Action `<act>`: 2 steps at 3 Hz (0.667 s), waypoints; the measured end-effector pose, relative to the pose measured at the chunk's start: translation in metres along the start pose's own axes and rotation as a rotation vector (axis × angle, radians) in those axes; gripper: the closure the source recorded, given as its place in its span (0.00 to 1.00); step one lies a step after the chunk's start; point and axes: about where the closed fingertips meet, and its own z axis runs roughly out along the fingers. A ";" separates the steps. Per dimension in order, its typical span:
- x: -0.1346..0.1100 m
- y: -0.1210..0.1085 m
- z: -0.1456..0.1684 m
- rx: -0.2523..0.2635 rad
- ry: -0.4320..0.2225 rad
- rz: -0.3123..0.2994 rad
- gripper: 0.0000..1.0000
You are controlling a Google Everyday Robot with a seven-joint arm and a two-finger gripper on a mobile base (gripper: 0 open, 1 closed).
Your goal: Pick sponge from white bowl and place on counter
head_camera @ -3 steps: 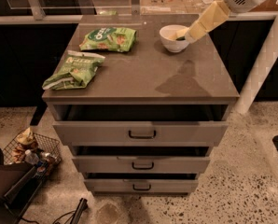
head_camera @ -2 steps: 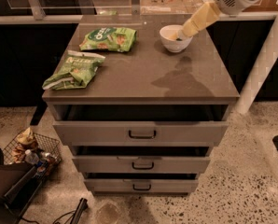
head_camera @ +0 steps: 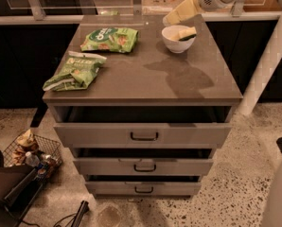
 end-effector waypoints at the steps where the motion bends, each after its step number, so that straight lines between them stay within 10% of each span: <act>1: -0.001 -0.016 0.033 0.018 -0.016 0.086 0.00; 2: 0.012 -0.038 0.059 0.066 -0.011 0.162 0.00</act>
Offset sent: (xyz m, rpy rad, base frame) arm 0.0793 -0.0297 -0.0488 0.1201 0.0195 -0.2235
